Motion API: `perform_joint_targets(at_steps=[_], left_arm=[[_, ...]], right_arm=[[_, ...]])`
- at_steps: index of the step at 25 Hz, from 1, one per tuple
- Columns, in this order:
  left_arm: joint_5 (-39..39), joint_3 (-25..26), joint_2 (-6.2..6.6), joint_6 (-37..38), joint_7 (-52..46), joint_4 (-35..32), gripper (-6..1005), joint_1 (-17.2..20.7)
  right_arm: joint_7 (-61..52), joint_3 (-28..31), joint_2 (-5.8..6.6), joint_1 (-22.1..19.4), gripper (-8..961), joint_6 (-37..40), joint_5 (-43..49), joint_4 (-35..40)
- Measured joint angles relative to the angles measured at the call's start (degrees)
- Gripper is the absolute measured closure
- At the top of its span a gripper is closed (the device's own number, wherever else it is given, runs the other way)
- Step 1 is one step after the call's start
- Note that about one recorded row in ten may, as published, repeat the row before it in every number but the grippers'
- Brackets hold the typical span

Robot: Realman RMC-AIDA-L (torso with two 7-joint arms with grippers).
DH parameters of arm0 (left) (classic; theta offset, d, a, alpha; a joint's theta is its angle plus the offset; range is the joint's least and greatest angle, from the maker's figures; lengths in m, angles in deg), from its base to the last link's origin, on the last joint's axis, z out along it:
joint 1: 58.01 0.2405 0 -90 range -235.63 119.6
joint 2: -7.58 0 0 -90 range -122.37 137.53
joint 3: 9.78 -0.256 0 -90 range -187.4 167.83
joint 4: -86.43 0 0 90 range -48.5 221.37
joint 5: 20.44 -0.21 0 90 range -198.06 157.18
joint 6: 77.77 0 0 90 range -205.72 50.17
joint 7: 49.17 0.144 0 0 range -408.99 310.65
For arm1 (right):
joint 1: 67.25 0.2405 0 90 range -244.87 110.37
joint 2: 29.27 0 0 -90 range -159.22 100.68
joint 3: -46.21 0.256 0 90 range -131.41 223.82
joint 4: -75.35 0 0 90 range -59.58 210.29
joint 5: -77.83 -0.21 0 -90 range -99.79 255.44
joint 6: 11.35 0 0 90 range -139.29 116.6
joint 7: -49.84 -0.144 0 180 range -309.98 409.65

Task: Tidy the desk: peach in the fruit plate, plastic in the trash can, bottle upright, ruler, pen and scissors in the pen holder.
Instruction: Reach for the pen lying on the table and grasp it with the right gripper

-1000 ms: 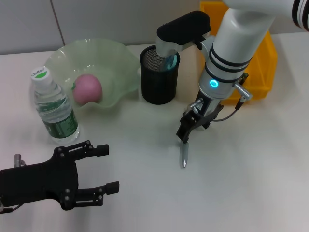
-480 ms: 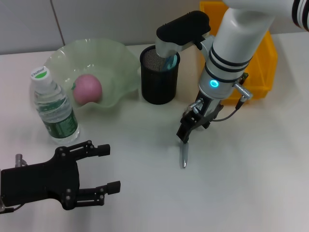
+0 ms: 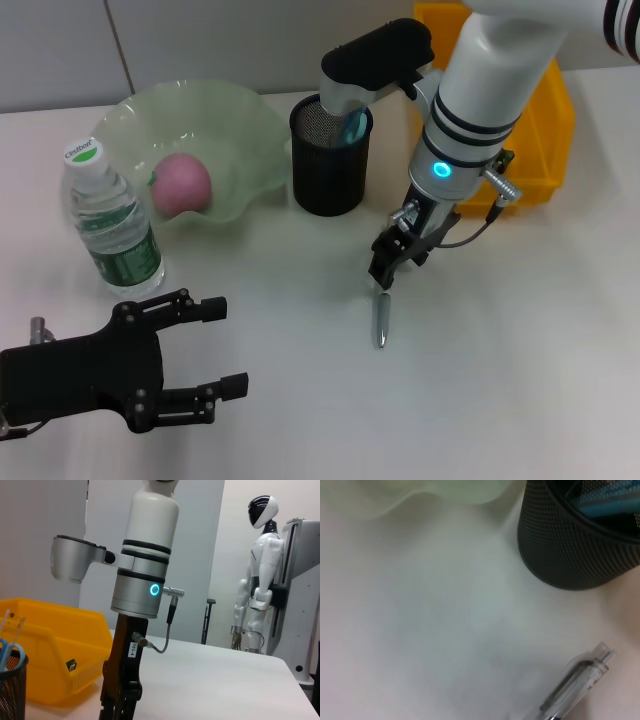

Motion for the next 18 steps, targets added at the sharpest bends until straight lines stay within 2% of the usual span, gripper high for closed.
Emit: perform_joint_targets(at_steps=[7, 18], left_arm=[[0.01, -0.01, 0.13, 0.12, -0.06, -0.3, 156, 0.0], [0.0, -0.01, 0.18, 0.13, 0.05, -0.3, 156, 0.01]], right_arm=[[-0.23, 0.09, 0.0, 0.76, 402, 0.19, -0.85, 0.0], [-0.28, -0.01, 0.0, 0.48, 419, -1.22, -1.97, -1.81]])
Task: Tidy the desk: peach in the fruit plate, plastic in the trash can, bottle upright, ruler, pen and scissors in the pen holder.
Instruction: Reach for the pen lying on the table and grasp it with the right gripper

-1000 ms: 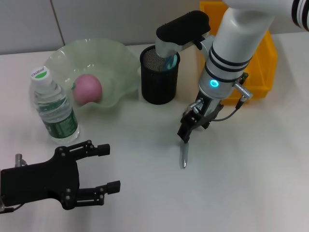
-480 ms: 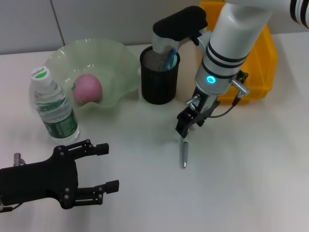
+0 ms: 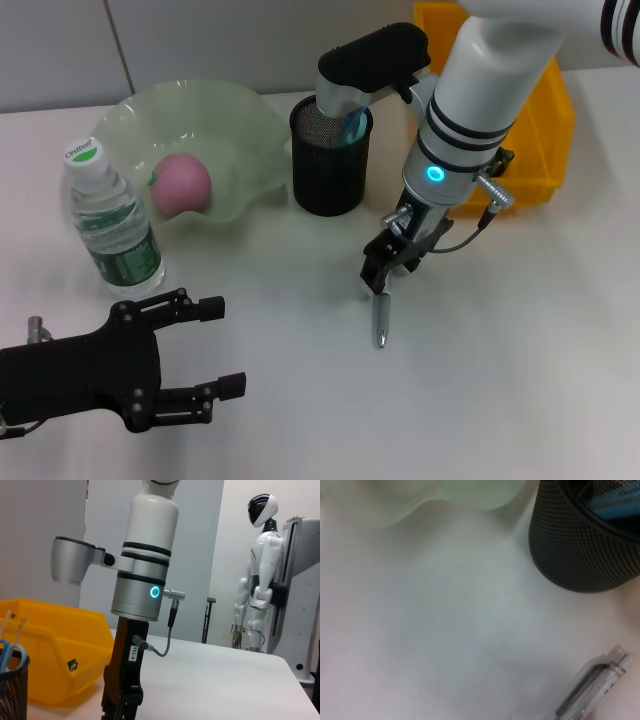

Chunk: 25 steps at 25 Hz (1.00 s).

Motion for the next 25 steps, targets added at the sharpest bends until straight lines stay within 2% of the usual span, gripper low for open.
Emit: perform_joint_targets(at_steps=[25], left_arm=[[0.01, 0.09, -0.17, -0.01, 0.1, 0.01, 157, -1.32]], right_arm=[[-0.15, -2.81, 0.05, 0.19, 458, -0.32, 0.07, -0.37]])
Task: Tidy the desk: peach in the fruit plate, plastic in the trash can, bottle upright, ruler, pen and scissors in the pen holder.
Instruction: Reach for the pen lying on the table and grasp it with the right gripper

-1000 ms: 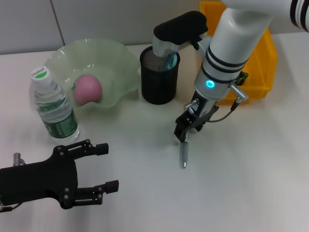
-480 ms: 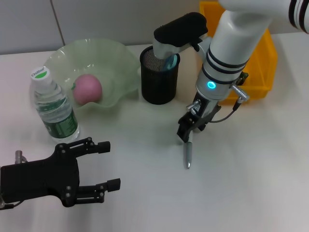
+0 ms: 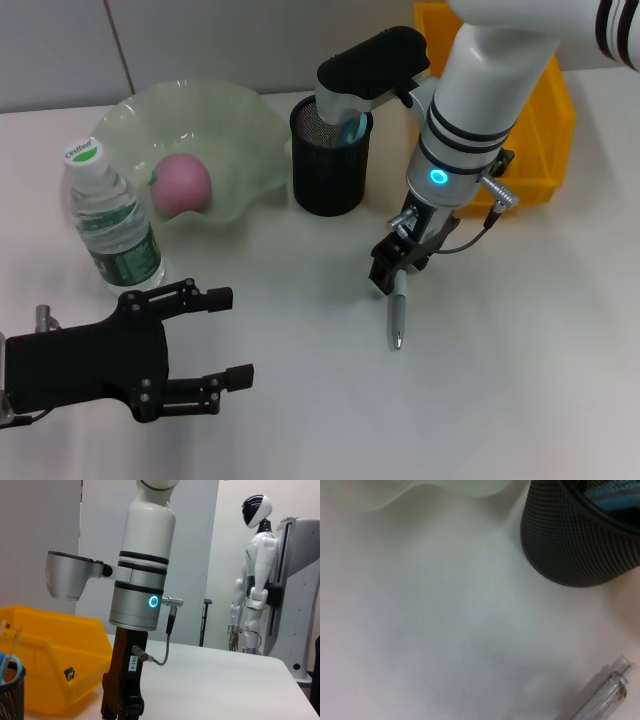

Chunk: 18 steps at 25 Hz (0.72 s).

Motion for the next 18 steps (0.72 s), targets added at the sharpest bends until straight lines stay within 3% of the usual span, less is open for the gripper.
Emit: perform_joint_targets(at_steps=[11, 18], left_arm=[[0.09, -0.09, -0.01, 0.0, -0.12, 0.0, 156, -0.51], [0.09, -0.15, -0.01, 0.0, -0.21, 0.0, 156, -0.65]], right_arm=[[-0.14, 0.02, 0.09, -0.26, 475, 0.39, 0.0, 0.0], [-0.16, 0.16, 0.14, -0.36, 588, 0.44, 0.0, 0.0]])
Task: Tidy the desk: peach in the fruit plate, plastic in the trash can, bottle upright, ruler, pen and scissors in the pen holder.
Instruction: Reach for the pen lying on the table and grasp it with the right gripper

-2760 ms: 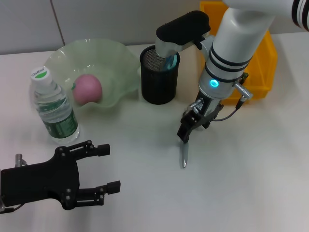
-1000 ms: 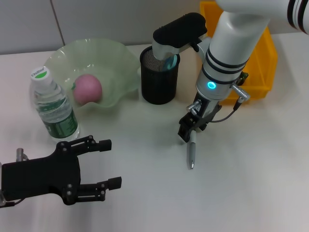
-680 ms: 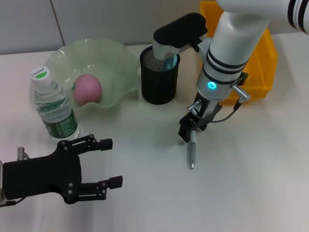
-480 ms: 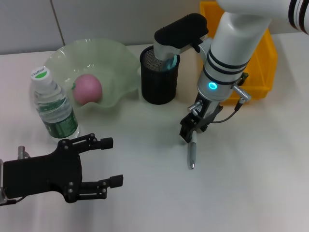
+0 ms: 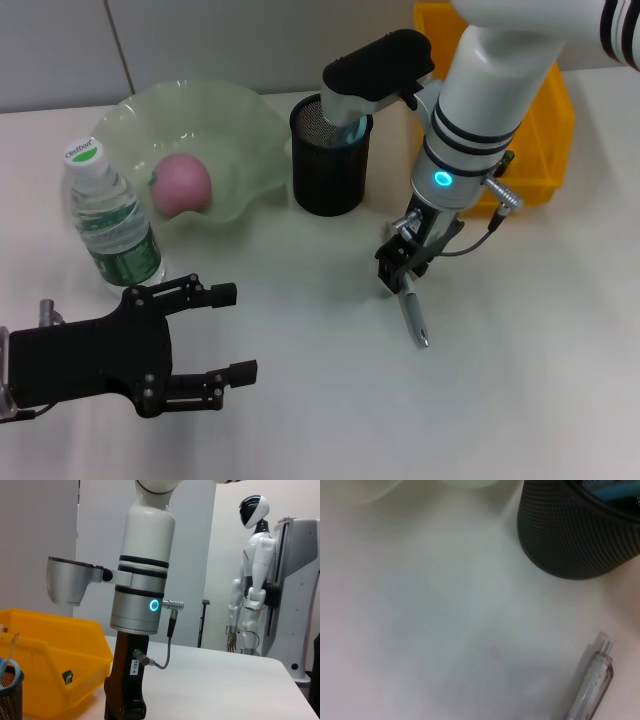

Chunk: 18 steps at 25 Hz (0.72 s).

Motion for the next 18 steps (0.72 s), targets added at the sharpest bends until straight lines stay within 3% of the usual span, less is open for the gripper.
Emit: perform_joint_targets(at_steps=[11, 16, 18], left_arm=[[-0.01, -0.03, 0.0, 0.0, 0.0, 0.0, 157, -0.06], [-0.01, -0.03, 0.0, 0.0, 0.0, 0.0, 157, -0.06], [-0.01, -0.03, 0.0, 0.0, 0.0, 0.0, 157, -0.06]], right_arm=[[-0.01, 0.35, -0.02, -0.18, 607, 0.7, 0.01, -0.16], [0.0, 0.46, 0.0, -0.22, 744, 0.85, 0.01, -0.18], [0.0, 0.46, 0.0, -0.22, 742, 0.85, 0.01, -0.18]])
